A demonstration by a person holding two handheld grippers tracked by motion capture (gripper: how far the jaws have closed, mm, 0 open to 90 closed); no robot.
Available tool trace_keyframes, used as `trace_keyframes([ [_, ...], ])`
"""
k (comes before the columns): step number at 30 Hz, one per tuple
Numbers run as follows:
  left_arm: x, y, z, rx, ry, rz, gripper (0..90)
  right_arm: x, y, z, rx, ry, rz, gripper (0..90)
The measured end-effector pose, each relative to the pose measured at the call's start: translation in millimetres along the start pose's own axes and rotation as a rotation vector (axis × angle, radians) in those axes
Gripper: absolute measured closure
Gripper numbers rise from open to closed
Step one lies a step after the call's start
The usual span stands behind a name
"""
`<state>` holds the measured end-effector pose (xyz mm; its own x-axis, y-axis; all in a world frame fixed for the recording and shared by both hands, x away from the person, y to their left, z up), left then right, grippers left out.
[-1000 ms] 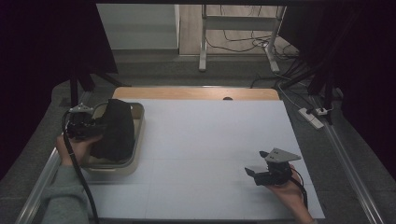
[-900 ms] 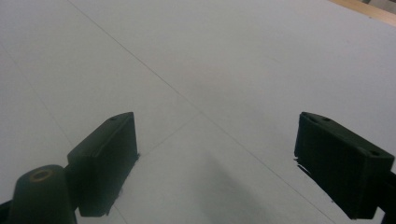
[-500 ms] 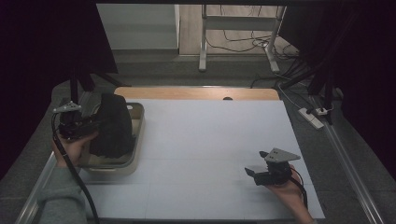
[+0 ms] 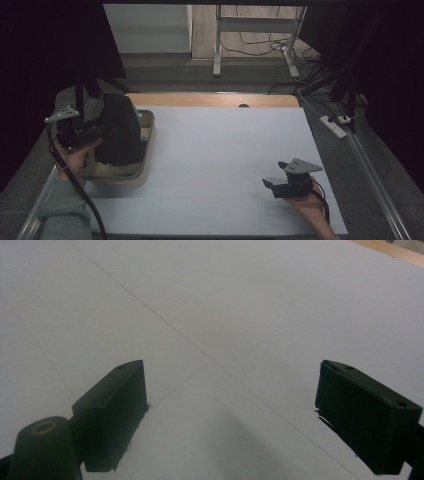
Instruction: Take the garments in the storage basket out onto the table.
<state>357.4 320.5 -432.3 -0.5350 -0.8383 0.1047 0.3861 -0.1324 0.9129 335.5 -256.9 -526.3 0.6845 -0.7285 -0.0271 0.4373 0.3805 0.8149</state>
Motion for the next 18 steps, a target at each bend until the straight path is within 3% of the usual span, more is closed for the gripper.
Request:
trace_keyframes([
  [11, 9.6, 15.2, 14.9, 0.147, -0.053, 0.035, 51.7, 0.5, -0.3, -0.5, 0.001, 0.001, -0.001, 12.5],
  [18, 17.9, 22.5, 19.9, 0.208, -0.101, 0.048, 51.7, 0.8, -0.6, -1.0, -0.002, 0.0, 0.0, 12.5],
])
Point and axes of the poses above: each handheld gripper's, and its own axes: z roughly backward along the jaws, y roughly out of its top, x roughly to its right, the point moved 5 cm from there along -z, roughly forward along the jaws, and after that the axes turned 8 degrees about -z, right-handed, at the moved point
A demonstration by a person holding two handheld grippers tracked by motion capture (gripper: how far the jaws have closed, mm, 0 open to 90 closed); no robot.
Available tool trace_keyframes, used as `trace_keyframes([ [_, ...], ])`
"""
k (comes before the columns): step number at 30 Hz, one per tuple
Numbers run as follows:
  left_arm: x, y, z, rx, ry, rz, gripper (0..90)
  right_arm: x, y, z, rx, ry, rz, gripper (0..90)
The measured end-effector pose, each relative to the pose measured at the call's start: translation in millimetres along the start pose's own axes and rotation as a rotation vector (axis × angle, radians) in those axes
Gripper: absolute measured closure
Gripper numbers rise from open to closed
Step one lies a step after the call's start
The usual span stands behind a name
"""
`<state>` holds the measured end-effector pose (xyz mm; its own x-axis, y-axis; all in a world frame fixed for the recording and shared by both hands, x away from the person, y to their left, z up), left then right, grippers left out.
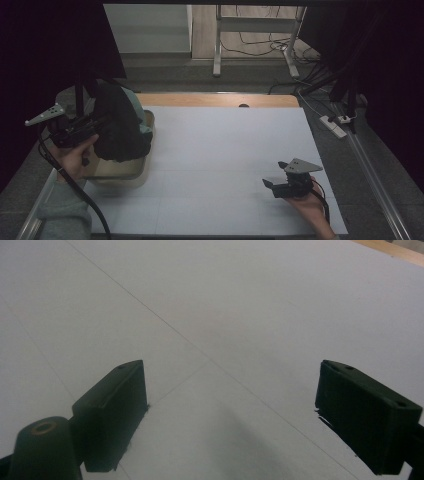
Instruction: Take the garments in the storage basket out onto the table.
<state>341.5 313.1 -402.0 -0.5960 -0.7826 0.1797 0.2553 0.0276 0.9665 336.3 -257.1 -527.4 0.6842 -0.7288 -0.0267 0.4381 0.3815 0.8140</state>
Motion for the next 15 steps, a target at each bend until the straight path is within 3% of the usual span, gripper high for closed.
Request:
trace_keyframes([
  [3, 4.0, 2.9, -0.1, 0.02, -0.026, 0.009, 51.6, 0.0, -0.6, -0.5, -0.008, 0.003, 0.002, 12.5],
  [8, 9.7, 6.5, 0.2, 0.039, -0.033, 0.016, 51.6, 0.4, -0.5, -0.8, -0.004, -0.001, -0.003, 12.5],
  [15, 24.0, 13.9, -5.5, 0.074, -0.086, 0.018, 51.6, 0.2, -0.8, -1.0, -0.009, 0.0, -0.002, 12.5],
])
Point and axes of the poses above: each handheld gripper's, and its own axes: z roughly backward along the jaws, y roughly out of its top, x roughly to its right, the point moved 5 cm from there along -z, roughly forward along the jaws, and after that the axes turned 8 degrees about -z, right-handed, at the moved point
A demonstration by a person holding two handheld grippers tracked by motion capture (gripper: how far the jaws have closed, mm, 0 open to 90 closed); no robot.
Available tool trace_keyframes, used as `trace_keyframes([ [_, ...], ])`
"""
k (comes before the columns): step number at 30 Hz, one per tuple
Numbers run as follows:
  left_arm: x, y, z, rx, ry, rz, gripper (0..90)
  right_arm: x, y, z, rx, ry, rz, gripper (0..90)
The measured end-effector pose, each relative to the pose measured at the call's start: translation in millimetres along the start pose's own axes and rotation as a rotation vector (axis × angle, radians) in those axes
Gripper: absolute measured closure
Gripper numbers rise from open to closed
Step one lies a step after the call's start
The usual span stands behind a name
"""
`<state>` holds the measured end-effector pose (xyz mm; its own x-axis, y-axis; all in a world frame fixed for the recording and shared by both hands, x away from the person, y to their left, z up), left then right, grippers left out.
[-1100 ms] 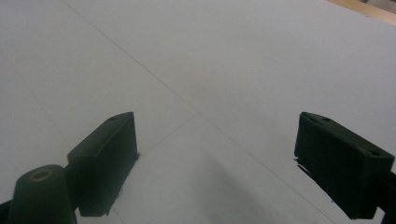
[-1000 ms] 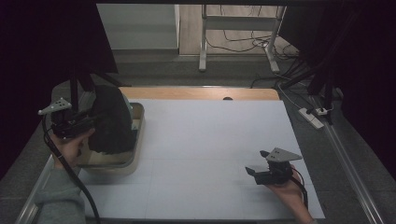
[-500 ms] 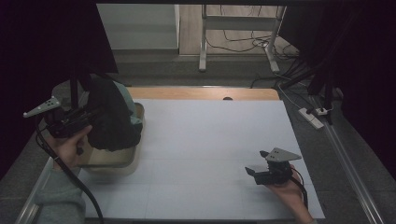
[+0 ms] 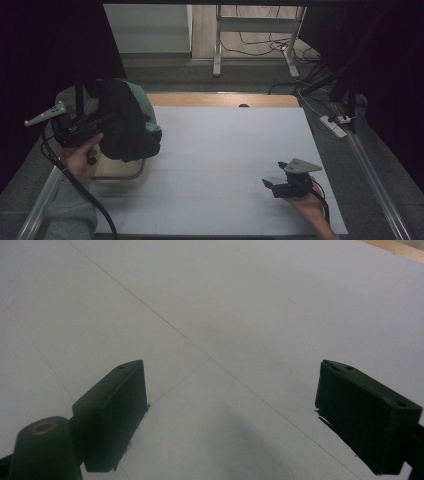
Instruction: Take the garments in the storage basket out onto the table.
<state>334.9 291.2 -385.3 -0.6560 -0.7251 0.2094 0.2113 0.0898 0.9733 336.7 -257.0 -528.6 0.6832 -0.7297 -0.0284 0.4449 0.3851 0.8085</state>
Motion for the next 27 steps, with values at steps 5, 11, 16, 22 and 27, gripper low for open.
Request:
trace_keyframes([
  [5, 12.4, 5.7, -4.5, 0.017, -0.035, -0.011, 51.5, 0.4, 0.2, 0.0, 0.004, -0.002, -0.002, 12.5],
  [11, 28.2, 10.3, -13.2, 0.03, -0.085, -0.025, 51.5, 0.4, 0.2, 0.3, 0.006, -0.002, -0.004, 12.5],
  [16, 37.5, 10.9, -22.9, 0.028, -0.1, -0.031, 51.3, 0.0, 0.1, 0.2, 0.001, 0.002, -0.001, 12.5],
  [22, 45.3, 9.2, -36.0, 0.018, -0.133, -0.028, 51.3, 1.2, -0.1, -0.6, 0.0, 0.001, -0.009, 12.5],
  [27, 55.8, 4.1, -51.4, -0.016, -0.154, -0.042, 51.3, 0.7, -0.4, -0.7, -0.005, 0.002, -0.004, 12.5],
])
Point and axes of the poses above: each handheld gripper's, and its own axes: z roughly backward along the jaws, y roughly out of its top, x roughly to its right, the point moved 5 cm from there along -z, roughly forward along the jaws, and after that the axes turned 8 degrees about -z, right-handed, at the moved point
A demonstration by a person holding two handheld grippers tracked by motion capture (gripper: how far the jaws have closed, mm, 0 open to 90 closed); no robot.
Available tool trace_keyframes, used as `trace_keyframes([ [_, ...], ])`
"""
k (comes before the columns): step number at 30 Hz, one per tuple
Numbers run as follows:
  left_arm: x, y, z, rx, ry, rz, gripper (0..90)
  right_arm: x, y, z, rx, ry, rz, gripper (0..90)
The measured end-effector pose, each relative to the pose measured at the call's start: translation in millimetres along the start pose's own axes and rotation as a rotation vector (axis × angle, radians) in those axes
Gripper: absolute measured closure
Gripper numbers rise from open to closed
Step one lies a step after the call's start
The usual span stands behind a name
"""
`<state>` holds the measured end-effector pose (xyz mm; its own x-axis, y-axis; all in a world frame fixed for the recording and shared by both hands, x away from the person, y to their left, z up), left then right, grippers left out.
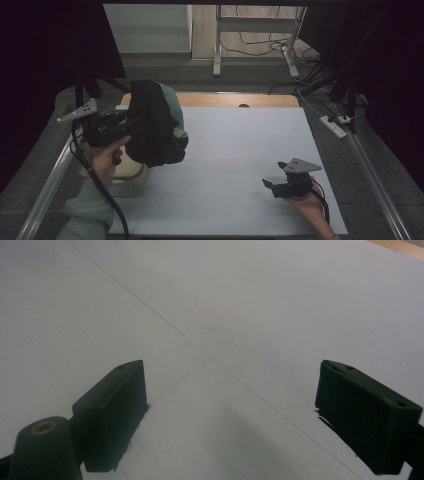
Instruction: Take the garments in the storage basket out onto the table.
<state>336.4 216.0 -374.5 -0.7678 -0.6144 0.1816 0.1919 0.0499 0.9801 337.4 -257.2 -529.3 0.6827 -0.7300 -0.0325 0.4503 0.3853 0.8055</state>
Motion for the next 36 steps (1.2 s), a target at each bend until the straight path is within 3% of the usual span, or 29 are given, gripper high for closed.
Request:
trace_keyframes([
  [13, 13.2, -17.1, -37.1, -0.064, -0.039, -0.002, 51.2, 1.1, 2.3, 3.5, 0.031, 0.019, -0.031, 12.5],
  [19, 18.1, -20.5, -52.4, -0.087, -0.058, -0.005, 51.1, 0.2, 2.4, 3.5, 0.034, 0.015, -0.023, 12.5],
  [36, 32.4, -36.2, -114.5, -0.162, -0.135, -0.005, 50.7, 0.0, 1.9, 3.1, 0.03, 0.016, -0.024, 12.5],
])
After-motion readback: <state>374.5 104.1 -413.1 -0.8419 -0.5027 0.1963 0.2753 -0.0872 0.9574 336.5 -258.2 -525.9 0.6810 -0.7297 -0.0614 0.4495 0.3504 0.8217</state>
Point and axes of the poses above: each handheld gripper's, and its own axes: z roughly backward along the jaws, y roughly out of its top, x roughly to its right, the point moved 5 cm from there along -z, roughly forward along the jaws, and after that the axes turned 8 degrees about -z, right-handed, at the moved point
